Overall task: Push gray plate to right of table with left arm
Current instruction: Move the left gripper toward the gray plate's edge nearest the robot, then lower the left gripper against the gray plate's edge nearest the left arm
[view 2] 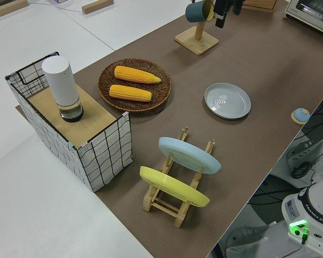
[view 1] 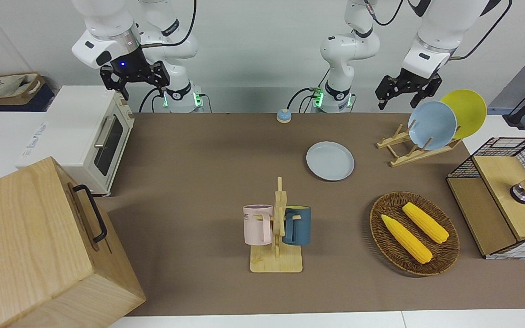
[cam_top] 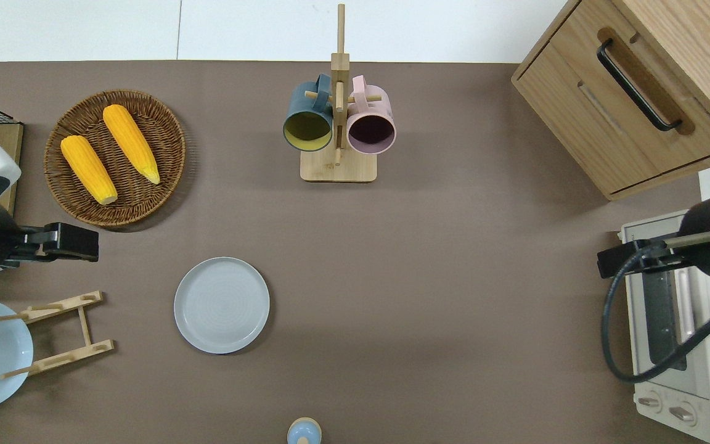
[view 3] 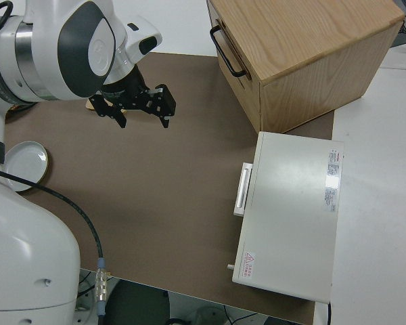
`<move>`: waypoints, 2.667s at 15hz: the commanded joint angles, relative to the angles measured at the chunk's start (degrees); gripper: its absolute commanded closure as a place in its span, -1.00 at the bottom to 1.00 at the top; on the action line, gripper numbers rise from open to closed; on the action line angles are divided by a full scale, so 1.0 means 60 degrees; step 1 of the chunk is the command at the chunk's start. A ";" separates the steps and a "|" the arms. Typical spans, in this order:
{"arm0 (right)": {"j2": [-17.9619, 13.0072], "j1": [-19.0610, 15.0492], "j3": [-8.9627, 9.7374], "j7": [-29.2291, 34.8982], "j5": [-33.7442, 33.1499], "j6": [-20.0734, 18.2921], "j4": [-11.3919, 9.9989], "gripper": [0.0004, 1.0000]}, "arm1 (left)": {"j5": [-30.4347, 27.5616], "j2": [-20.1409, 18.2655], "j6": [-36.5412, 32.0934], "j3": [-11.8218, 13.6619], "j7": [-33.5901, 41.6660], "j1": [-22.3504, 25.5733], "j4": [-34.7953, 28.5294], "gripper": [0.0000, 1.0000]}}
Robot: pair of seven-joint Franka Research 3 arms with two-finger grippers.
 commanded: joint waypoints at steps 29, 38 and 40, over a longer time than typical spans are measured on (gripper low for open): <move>-0.0024 -0.0179 0.0154 0.0111 0.0041 -0.0149 0.0089 -0.97 | -0.0686 -0.0844 1.0170 0.0444 -0.0923 -0.0969 -1.0040 -0.90; -0.0024 -0.0179 0.0154 0.0111 0.0041 -0.0149 0.0089 -0.97 | -0.0614 -0.0490 0.9719 0.0503 -0.1215 -0.1174 -0.9821 1.00; -0.0024 -0.0179 0.0154 0.0111 0.0041 -0.0149 0.0089 -0.97 | -0.0584 -0.0490 0.9733 0.0517 -0.1230 -0.1218 -0.9835 1.00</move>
